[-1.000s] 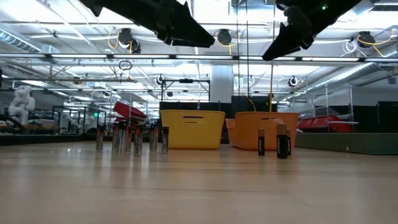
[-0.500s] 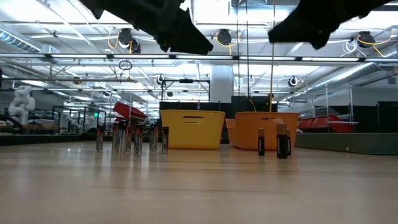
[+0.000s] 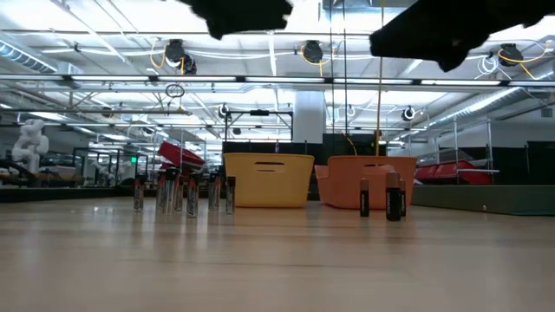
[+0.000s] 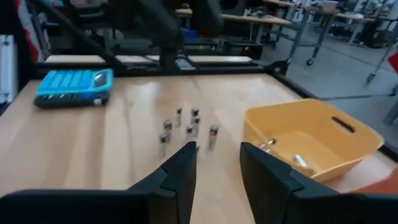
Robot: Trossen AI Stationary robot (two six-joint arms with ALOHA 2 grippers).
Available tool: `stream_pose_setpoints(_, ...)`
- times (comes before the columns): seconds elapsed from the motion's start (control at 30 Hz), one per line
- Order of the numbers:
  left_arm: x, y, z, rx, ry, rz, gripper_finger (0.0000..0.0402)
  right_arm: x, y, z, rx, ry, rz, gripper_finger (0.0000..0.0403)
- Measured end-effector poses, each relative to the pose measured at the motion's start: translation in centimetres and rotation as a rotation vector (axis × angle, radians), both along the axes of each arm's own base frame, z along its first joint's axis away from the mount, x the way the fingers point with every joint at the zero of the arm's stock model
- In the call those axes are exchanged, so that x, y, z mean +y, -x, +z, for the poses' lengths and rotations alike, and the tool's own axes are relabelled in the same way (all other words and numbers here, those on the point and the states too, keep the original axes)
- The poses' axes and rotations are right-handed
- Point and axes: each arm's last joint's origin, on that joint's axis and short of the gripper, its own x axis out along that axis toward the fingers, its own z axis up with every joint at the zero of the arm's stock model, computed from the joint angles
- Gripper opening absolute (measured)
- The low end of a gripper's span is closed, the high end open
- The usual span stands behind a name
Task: Sort batteries
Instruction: Put the copper battery into the orange bin
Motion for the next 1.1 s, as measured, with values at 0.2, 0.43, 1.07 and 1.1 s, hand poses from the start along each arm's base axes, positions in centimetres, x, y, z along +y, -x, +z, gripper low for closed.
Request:
stream_pose_setpoints(0.2,-2.7,2.1,-2.2,0.121,-0.06,0.001,0.0191,3.1,1.8,-1.6,-0.01,0.008,-0.014,0.0114)
stream_pose_setpoints(0.43,-2.9,2.6,-2.9,0.176,-0.084,-0.005,0.0191,4.6,2.2,-4.5,0.044,0.033,-0.01,0.012)
stream_pose_setpoints(1.07,-2.8,2.5,-2.8,0.182,-0.113,-0.016,0.0191,2.0,0.0,-10.2,0.18,0.024,-0.172,0.0204)
stream_pose_setpoints(1.1,-2.8,2.5,-2.8,0.181,-0.113,-0.016,0.0191,1.8,-0.1,-10.5,0.184,0.022,-0.181,0.0202)
